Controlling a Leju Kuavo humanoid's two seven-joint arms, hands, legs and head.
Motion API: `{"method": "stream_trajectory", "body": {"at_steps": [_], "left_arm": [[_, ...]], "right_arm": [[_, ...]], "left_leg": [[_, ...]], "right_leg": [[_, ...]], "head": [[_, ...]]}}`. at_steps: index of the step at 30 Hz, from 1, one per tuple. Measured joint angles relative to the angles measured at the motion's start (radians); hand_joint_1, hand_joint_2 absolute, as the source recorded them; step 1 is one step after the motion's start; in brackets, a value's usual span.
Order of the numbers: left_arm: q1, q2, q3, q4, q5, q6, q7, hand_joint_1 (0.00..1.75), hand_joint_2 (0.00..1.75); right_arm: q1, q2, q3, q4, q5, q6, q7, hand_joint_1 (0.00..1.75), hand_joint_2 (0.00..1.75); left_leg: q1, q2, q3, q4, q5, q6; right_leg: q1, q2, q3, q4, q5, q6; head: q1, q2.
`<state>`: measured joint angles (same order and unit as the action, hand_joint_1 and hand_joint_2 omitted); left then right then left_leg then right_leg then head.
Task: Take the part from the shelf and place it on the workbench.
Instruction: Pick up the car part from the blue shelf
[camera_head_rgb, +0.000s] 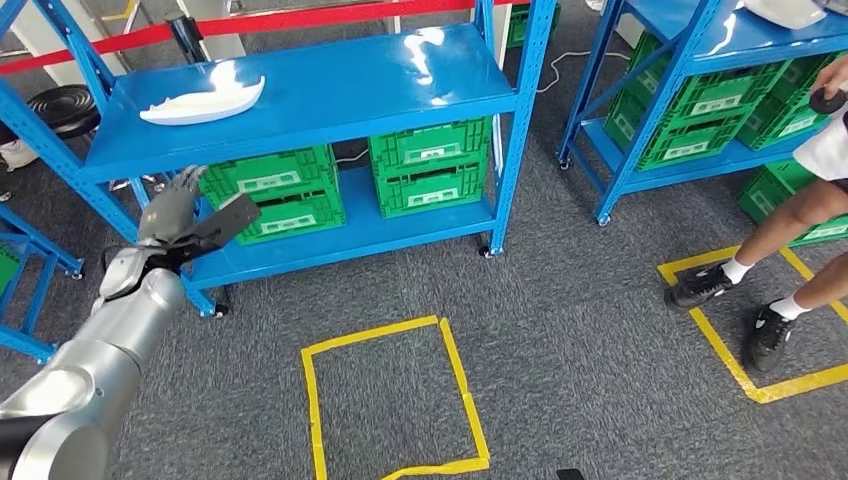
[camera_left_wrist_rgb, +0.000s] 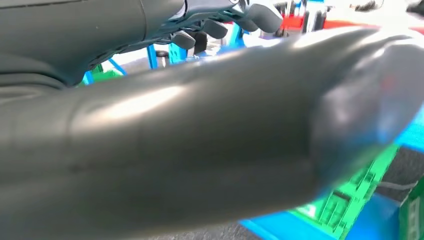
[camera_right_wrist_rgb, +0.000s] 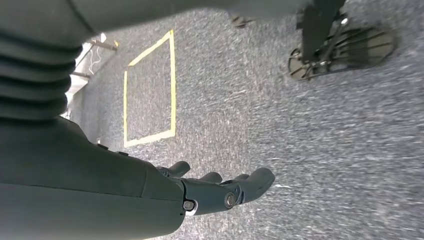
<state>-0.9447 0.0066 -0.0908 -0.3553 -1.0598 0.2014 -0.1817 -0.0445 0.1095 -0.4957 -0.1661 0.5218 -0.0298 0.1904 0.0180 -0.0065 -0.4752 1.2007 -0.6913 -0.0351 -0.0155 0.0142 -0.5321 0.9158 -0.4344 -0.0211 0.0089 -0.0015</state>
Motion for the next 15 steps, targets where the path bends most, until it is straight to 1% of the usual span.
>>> {"method": "stream_trajectory", "body": {"at_steps": [1, 2, 3, 4, 5, 6, 7, 8, 9, 10, 11, 12, 13, 14, 15], "left_arm": [[0.005, 0.000, -0.002, 0.002, 0.001, 0.000, 0.002, 0.00, 0.00], [0.003, 0.002, -0.003, 0.002, 0.001, 0.000, 0.002, 0.00, 0.00], [0.000, 0.004, -0.004, 0.003, 0.002, 0.000, 0.004, 0.00, 0.00], [0.000, 0.008, -0.005, 0.005, 0.003, 0.000, 0.005, 0.00, 0.00], [0.002, 0.013, -0.007, 0.011, 0.004, 0.000, 0.008, 0.00, 0.00], [0.007, 0.018, -0.008, 0.015, 0.006, 0.000, 0.010, 0.00, 0.00], [0.011, 0.021, -0.010, 0.016, 0.008, -0.001, 0.010, 0.00, 0.00], [0.006, 0.022, -0.011, 0.012, 0.010, 0.000, 0.011, 0.00, 0.00], [-0.004, 0.022, -0.011, 0.003, 0.012, 0.002, 0.010, 0.00, 0.00], [-0.020, 0.021, -0.012, -0.006, 0.013, 0.005, 0.009, 0.00, 0.00], [-0.036, 0.020, -0.012, -0.012, 0.015, 0.007, 0.008, 0.00, 0.00], [-0.045, 0.020, -0.014, -0.014, 0.017, 0.009, 0.008, 0.00, 0.00], [-0.047, 0.020, -0.015, -0.014, 0.019, 0.009, 0.008, 0.00, 0.00], [-0.043, 0.019, -0.016, -0.013, 0.020, 0.009, 0.008, 0.00, 0.00], [-0.039, 0.017, -0.017, -0.012, 0.020, 0.009, 0.008, 0.00, 0.00]], "right_arm": [[0.003, 0.000, 0.000, 0.000, 0.000, 0.000, 0.000, 0.00, 0.00], [0.005, 0.000, -0.001, 0.001, 0.000, 0.000, 0.000, 0.00, 0.00], [0.008, 0.000, -0.001, 0.001, 0.000, 0.000, 0.000, 0.00, 0.00], [0.011, 0.000, -0.001, 0.001, 0.000, 0.000, 0.000, 0.00, 0.00], [0.013, 0.000, -0.002, 0.003, 0.001, 0.001, 0.001, 0.00, 0.00], [0.013, 0.000, -0.002, 0.004, 0.001, 0.002, 0.001, 0.00, 0.00], [0.013, 0.000, -0.003, 0.005, 0.002, 0.002, 0.001, 0.00, 0.00], [0.009, 0.000, -0.003, 0.006, 0.002, 0.003, 0.002, 0.00, 0.00], [0.002, 0.000, -0.004, 0.006, 0.002, 0.003, 0.002, 0.00, 0.00], [-0.004, -0.001, -0.004, 0.005, 0.002, 0.003, 0.002, 0.00, 0.00], [-0.012, -0.001, -0.004, 0.005, 0.002, 0.003, 0.002, 0.00, 0.00], [-0.018, -0.001, -0.004, 0.005, 0.002, 0.003, 0.003, 0.00, 0.00], [-0.021, -0.001, -0.004, 0.005, 0.002, 0.003, 0.003, 0.00, 0.00], [-0.024, 0.000, -0.004, 0.005, 0.002, 0.003, 0.004, 0.00, 0.00], [-0.024, 0.000, -0.005, 0.005, 0.002, 0.003, 0.006, 0.00, 0.00]], "left_leg": [[0.000, 0.000, -0.043, 0.000, -0.041, 0.000], [0.000, 0.000, -0.084, -0.019, -0.057, 0.000], [0.000, 0.001, -0.125, -0.055, -0.030, 0.001], [0.001, 0.004, -0.159, -0.112, 0.066, 0.002], [-0.001, 0.009, -0.190, -0.183, 0.189, 0.004], [-0.004, 0.013, -0.208, -0.231, 0.301, 0.008], [-0.007, 0.016, -0.218, -0.257, 0.374, 0.013], [-0.010, 0.016, -0.220, -0.258, 0.385, 0.018], [-0.009, 0.013, -0.212, -0.236, 0.369, 0.026], [-0.007, 0.011, -0.204, -0.227, 0.349, 0.033], [-0.006, 0.008, -0.190, -0.223, 0.331, 0.041], [-0.005, 0.006, -0.169, -0.224, 0.314, 0.048], [-0.006, 0.005, -0.145, -0.228, 0.294, 0.053], [-0.006, 0.004, -0.119, -0.233, 0.276, 0.057], [-0.007, 0.001, -0.092, -0.240, 0.259, 0.058]], "right_leg": [[0.000, 0.004, 0.035, -0.014, -0.016, 0.002], [0.000, 0.007, 0.067, -0.026, -0.032, 0.004], [0.000, 0.009, 0.098, -0.036, -0.049, 0.006], [0.000, 0.011, 0.125, -0.045, -0.069, 0.008], [0.000, 0.014, 0.152, -0.046, -0.091, 0.012], [0.002, 0.018, 0.174, -0.048, -0.116, 0.018], [0.003, 0.020, 0.197, -0.046, -0.140, 0.025], [0.005, 0.021, 0.212, -0.035, -0.154, 0.032], [0.005, 0.021, 0.212, -0.010, -0.156, 0.039], [0.002, 0.017, 0.193, 0.043, -0.141, 0.044], [0.001, 0.012, 0.152, 0.119, -0.122, 0.049], [-0.001, 0.006, 0.100, 0.205, -0.113, 0.055], [-0.002, -0.001, 0.043, 0.281, -0.125, 0.058], [-0.001, -0.004, -0.009, 0.334, -0.161, 0.061], [0.000, -0.006, -0.055, 0.359, -0.212, 0.061]], "head": [[0.000, 0.000], [0.000, 0.000], [0.000, 0.000], [0.000, 0.000], [0.000, 0.000], [0.001, 0.000], [0.000, 0.000], [0.001, 0.000], [0.002, 0.000], [0.003, 0.000], [0.004, 0.000], [0.005, 0.000], [0.005, 0.000], [0.005, 0.000], [0.005, 0.000]]}}
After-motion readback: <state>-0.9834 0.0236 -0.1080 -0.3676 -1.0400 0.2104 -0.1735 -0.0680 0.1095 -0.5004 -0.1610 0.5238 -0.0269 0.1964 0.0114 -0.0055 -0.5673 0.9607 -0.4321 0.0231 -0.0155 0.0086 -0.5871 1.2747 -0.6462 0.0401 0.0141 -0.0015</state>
